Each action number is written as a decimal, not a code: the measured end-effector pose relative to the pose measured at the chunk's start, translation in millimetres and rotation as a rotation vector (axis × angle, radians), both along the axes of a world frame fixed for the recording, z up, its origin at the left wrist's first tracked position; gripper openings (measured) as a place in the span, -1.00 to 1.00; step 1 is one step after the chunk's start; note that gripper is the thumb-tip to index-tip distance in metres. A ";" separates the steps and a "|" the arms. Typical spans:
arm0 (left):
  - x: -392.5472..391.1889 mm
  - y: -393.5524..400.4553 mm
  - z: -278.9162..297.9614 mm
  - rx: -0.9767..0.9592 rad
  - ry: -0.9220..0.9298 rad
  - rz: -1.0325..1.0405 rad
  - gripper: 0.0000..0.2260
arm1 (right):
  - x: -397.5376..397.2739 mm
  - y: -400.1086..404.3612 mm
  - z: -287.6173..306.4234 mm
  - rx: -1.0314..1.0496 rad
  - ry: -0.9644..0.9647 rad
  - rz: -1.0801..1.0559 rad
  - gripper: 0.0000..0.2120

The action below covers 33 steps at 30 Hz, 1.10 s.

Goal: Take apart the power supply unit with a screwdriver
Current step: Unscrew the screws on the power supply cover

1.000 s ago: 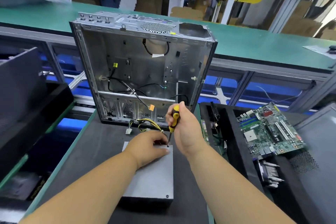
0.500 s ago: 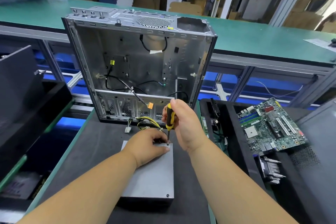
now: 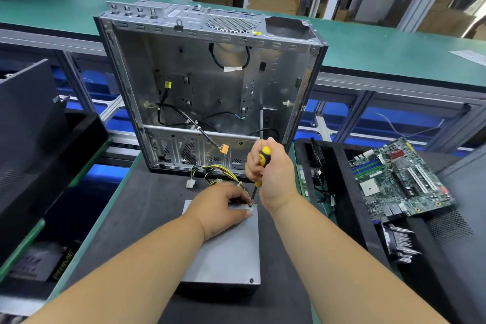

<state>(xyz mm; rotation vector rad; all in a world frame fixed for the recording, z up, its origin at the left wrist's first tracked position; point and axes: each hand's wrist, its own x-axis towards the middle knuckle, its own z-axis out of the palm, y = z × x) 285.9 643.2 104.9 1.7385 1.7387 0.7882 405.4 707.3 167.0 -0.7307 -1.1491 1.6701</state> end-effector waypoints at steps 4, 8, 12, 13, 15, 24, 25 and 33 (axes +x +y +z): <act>-0.2 0.7 0.1 -0.010 0.013 0.002 -0.85 | -0.3 5.1 6.2 -0.020 0.009 0.139 -0.47; -0.5 1.6 -0.7 -0.012 0.012 0.002 -0.83 | 5.2 5.0 9.3 -0.017 0.010 0.167 -0.72; -0.4 1.3 -1.1 -0.012 0.017 0.004 -0.83 | 9.0 -3.8 6.3 0.086 -0.138 0.103 -0.77; -0.5 1.2 -1.1 -0.008 0.023 0.002 -0.83 | 10.2 -5.7 6.1 0.087 -0.163 0.075 -0.76; -0.6 1.6 -1.2 -0.007 0.027 -0.002 -0.83 | 11.7 -9.4 6.7 0.079 -0.204 0.008 -0.74; -1.1 0.9 -3.2 0.003 0.001 -0.019 -0.83 | -7.1 -24.1 1.3 0.072 -0.171 -0.184 -0.65; -1.3 1.1 -3.2 0.004 0.013 -0.022 -0.82 | -9.4 -23.1 1.0 0.063 -0.168 -0.178 -0.63; -1.1 1.7 -3.5 -0.008 0.014 -0.004 -0.84 | -7.4 1.8 8.6 -0.148 -0.011 -0.085 -0.52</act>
